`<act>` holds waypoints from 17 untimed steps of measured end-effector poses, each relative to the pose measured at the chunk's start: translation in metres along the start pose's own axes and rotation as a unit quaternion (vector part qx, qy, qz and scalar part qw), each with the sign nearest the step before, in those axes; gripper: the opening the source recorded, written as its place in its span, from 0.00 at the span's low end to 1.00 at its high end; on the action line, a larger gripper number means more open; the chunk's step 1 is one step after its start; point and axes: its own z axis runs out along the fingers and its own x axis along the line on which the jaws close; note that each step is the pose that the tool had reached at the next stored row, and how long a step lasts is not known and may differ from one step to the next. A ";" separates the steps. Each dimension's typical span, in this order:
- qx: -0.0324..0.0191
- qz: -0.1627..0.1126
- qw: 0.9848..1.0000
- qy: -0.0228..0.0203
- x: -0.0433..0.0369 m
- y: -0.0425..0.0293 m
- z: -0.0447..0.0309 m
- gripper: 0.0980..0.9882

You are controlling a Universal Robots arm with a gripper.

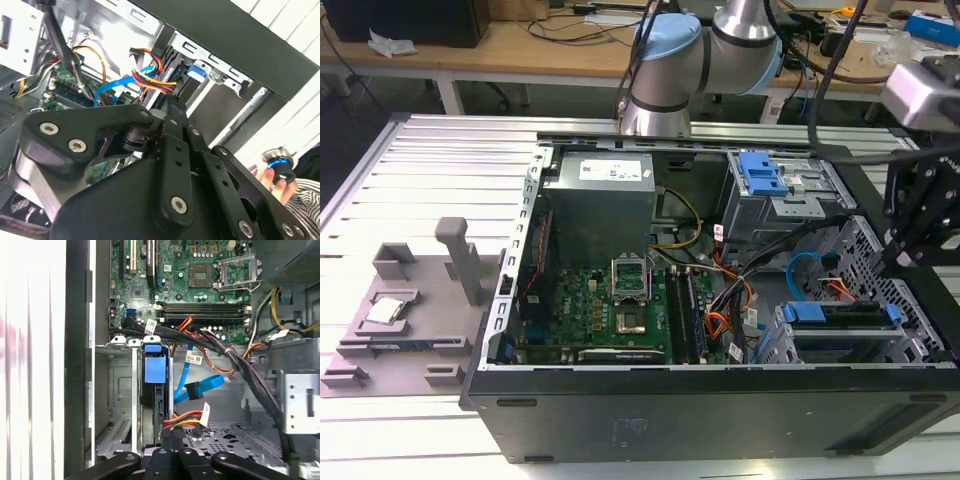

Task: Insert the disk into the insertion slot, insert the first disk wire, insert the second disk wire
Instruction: 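Insert the first disk wire, then insert the second disk wire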

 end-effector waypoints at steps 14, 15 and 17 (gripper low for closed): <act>0.000 0.000 1.000 0.000 0.0001 0.0003 -0.0065 0.01; 0.000 0.000 1.000 0.000 0.0001 0.0003 -0.0066 0.01; 0.000 0.000 1.000 0.000 0.0001 0.0003 -0.0067 0.01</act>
